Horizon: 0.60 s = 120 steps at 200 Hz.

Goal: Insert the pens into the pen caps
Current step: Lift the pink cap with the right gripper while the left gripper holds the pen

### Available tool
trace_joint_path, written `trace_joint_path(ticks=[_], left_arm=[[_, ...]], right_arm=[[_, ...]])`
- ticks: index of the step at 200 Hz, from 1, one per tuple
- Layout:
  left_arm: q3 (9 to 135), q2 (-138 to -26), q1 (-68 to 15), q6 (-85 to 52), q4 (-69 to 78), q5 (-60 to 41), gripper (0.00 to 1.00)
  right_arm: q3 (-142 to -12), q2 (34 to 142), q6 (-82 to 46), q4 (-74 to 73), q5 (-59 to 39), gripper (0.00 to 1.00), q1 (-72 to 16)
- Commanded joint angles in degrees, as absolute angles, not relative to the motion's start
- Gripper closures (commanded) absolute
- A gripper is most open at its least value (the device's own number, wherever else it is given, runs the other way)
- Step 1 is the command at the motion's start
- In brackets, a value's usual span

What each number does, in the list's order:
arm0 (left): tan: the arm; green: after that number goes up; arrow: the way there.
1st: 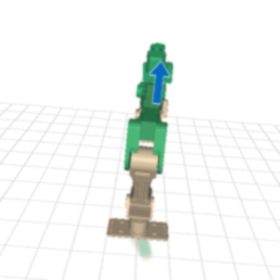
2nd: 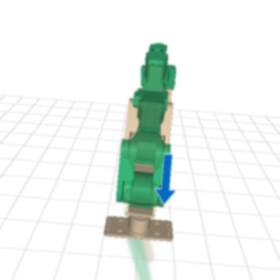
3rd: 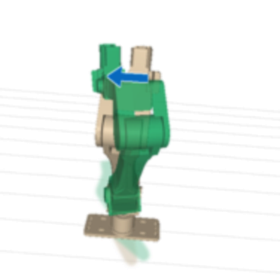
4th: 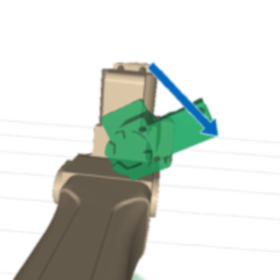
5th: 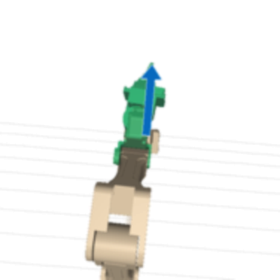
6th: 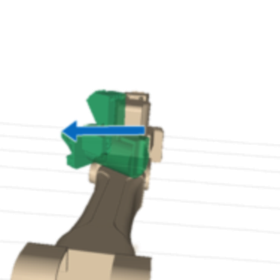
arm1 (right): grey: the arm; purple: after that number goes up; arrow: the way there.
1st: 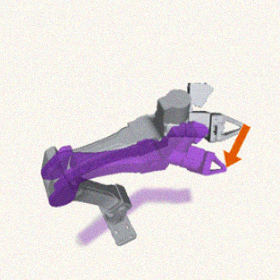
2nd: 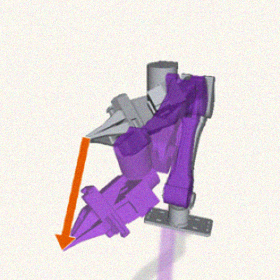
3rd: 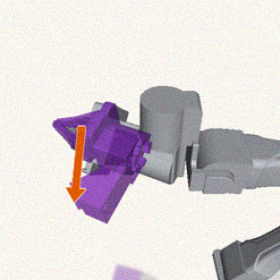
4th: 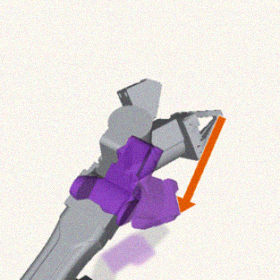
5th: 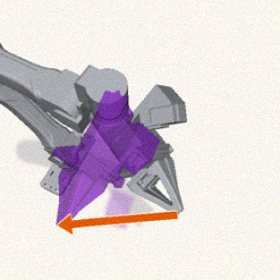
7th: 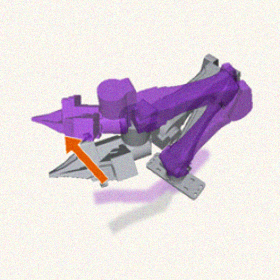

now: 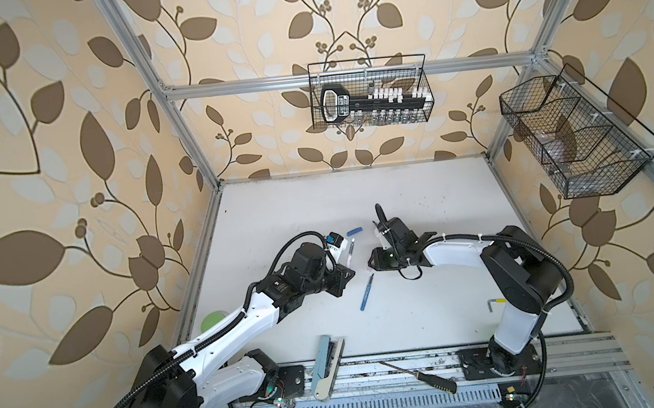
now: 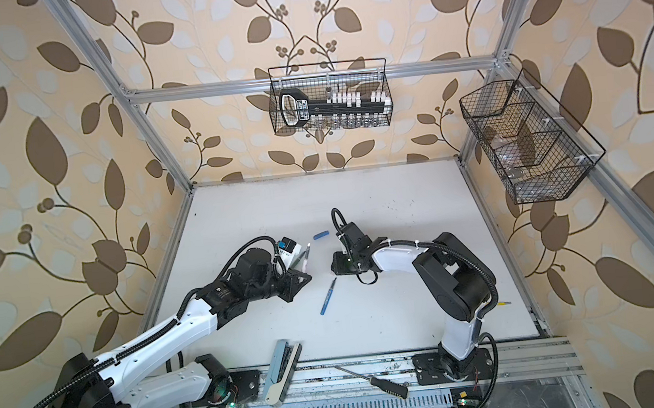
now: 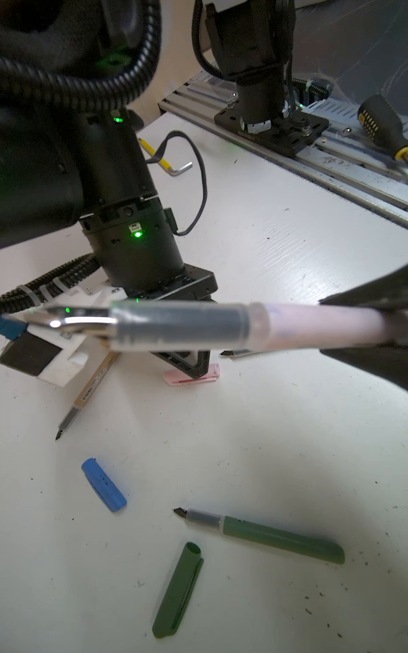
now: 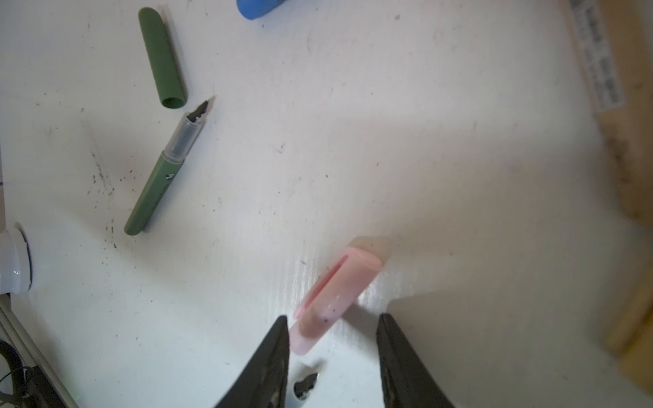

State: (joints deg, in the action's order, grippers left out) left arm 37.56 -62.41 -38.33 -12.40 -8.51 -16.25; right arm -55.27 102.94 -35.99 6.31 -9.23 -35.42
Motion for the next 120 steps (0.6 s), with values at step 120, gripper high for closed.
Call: trace_joint_path(ticks=[120], left_arm=[[36.04, -61.08, -38.76, -12.49, -7.13, -16.51, 0.86]], right_arm=[[-60.98, 109.07, -32.42, 15.41, -3.21, 0.78, -37.53]])
